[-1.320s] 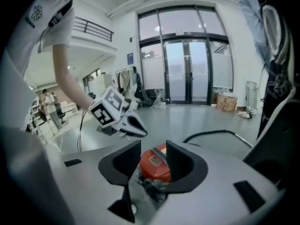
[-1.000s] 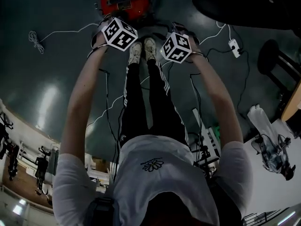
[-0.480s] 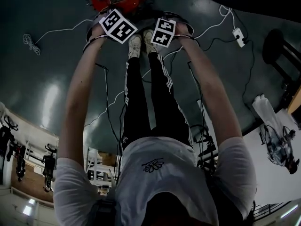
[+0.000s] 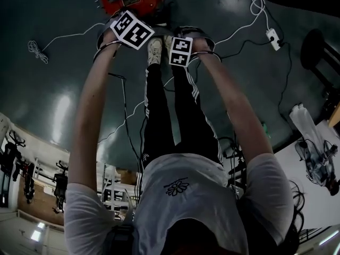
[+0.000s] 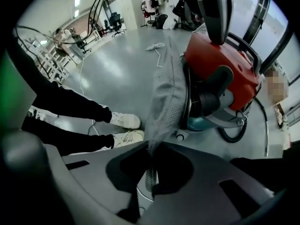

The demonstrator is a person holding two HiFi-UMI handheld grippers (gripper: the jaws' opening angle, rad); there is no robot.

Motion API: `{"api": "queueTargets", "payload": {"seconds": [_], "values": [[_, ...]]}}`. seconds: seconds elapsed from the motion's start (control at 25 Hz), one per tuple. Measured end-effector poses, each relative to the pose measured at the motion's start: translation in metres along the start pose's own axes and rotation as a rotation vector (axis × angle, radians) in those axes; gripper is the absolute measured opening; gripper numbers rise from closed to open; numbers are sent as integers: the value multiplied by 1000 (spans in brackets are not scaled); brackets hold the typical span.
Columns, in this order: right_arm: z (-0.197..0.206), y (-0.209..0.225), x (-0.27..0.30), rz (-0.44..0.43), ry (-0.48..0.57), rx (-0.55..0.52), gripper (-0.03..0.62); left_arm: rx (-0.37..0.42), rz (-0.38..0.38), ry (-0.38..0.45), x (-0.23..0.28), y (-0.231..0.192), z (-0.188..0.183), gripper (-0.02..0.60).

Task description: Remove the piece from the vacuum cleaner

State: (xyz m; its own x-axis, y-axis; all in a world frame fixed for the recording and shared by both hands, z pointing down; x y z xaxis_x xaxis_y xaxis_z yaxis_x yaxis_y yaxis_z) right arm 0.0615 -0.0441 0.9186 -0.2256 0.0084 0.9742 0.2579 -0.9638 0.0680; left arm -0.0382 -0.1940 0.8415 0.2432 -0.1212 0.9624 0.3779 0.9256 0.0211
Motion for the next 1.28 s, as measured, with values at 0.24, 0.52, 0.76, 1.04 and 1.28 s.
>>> {"api": "queueTargets", "payload": {"seconds": [0.24, 0.52, 0.76, 1.04, 1.28], "values": [[-6, -13, -4, 2, -21, -153, 25, 36, -17, -27, 1, 4, -1, 6], [0, -17, -5, 24, -3, -186, 23, 20, -32, -30, 1, 5, -2, 6], [16, -11, 5, -54, -76, -322, 23, 18, -28, -20, 1, 9, -8, 6], [39, 10, 5, -117, -152, -554, 23, -1, -37, -6, -4, 12, -9, 6], [36, -16, 4, -89, -138, -512, 24, -11, -44, 13, 1, 18, -14, 6]]}}
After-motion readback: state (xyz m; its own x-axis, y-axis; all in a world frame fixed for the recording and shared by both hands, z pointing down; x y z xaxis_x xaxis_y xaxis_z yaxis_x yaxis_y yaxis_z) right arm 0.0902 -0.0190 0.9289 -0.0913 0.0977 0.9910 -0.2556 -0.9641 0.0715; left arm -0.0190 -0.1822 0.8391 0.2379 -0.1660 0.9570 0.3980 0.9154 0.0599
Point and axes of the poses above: the fingertips, and each gripper's own axes: x forward along the fingers, y to its right, z out of its underside, the point moved 4 cm from there along -x, backward along the fingers, and after that the axes turned 5 degrees about y, right-handed, at the moved point
